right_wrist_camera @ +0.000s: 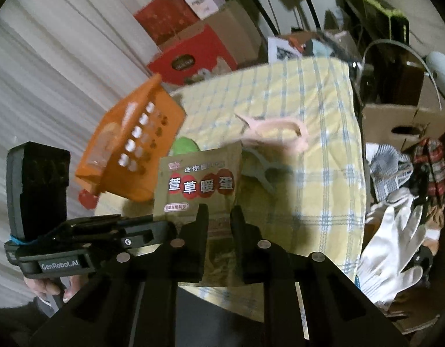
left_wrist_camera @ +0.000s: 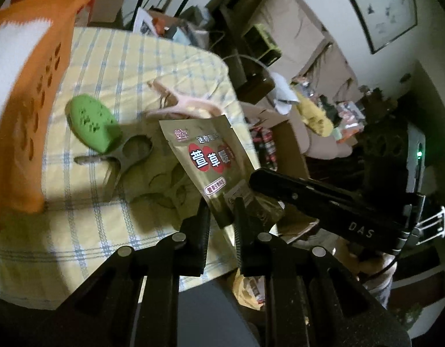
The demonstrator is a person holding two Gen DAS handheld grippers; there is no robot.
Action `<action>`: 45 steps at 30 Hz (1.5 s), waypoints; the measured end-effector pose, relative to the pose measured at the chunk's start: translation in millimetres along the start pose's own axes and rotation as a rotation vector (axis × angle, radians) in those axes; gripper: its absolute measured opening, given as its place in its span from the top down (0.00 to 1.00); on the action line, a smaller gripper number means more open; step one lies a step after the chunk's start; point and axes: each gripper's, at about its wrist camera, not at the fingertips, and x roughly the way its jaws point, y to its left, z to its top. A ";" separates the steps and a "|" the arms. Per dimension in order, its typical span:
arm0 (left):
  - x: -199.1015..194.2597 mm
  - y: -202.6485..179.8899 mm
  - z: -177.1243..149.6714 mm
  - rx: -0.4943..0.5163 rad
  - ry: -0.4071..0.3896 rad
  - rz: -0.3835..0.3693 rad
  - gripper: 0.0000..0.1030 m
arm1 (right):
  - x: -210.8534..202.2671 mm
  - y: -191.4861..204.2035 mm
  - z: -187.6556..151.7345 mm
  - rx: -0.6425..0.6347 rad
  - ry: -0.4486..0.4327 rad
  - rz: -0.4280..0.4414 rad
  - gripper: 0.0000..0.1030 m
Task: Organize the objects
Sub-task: 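Carry the gold pouch into the orange basket beside the jar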
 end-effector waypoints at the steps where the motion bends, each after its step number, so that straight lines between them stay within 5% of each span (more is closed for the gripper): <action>1: -5.5 -1.9 2.1 0.004 -0.004 -0.010 0.86 | -3.9 4.5 2.6 -0.005 -0.010 0.001 0.84; 13: -90.4 14.1 39.1 0.048 -0.060 -0.051 0.88 | -0.6 80.9 38.0 -0.092 -0.044 0.053 0.89; 26: -154.4 116.3 80.4 0.009 -0.039 0.011 0.89 | 92.6 168.7 82.1 -0.140 0.013 0.129 0.91; 36: -127.8 199.5 96.8 -0.029 0.108 0.172 0.89 | 170.1 195.6 94.2 -0.139 0.099 0.089 0.92; 45: -110.7 225.2 94.4 -0.025 0.167 0.301 0.94 | 197.7 206.0 92.9 -0.158 0.155 0.034 0.94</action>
